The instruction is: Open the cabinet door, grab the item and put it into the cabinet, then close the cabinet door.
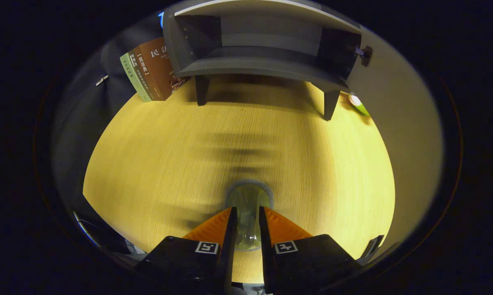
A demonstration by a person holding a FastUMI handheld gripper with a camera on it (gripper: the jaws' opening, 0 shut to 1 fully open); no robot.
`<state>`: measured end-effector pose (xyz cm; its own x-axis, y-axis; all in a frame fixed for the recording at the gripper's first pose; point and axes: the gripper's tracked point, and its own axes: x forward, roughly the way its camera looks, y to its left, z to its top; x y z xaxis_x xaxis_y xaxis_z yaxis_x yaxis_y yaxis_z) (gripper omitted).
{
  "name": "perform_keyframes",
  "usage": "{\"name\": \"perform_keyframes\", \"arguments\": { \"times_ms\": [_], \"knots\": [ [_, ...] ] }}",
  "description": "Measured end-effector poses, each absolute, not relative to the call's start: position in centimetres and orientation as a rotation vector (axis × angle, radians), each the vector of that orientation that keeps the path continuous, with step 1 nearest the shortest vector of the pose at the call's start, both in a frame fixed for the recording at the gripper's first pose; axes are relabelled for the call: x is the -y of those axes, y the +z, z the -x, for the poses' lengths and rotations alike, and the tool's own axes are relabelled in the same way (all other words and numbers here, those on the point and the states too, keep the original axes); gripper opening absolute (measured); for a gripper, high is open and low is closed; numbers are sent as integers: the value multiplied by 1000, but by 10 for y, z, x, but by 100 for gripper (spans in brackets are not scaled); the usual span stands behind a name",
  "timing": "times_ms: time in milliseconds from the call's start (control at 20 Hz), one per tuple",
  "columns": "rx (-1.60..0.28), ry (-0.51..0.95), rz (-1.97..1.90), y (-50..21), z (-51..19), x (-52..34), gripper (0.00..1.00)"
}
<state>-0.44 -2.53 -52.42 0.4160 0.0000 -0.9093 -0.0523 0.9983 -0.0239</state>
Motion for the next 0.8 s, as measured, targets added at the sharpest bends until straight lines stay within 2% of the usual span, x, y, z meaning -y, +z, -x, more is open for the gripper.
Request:
{"name": "perform_keyframes", "arguments": {
  "times_ms": [250, 300, 350, 400, 650, 800],
  "knots": [
    [-1196, 52, 25, -539, 10, 24, 35],
    [-1208, 70, 21, -532, 4, 23, 30],
    [-1198, 57, 14, -563, -5, 24, 24],
    [-1205, 61, 27, -542, 6, 26, 18],
    [-1222, 77, 63, -536, 8, 28, 18],
    [-1177, 91, 45, -507, 2, 25, 18]
  ]
}}
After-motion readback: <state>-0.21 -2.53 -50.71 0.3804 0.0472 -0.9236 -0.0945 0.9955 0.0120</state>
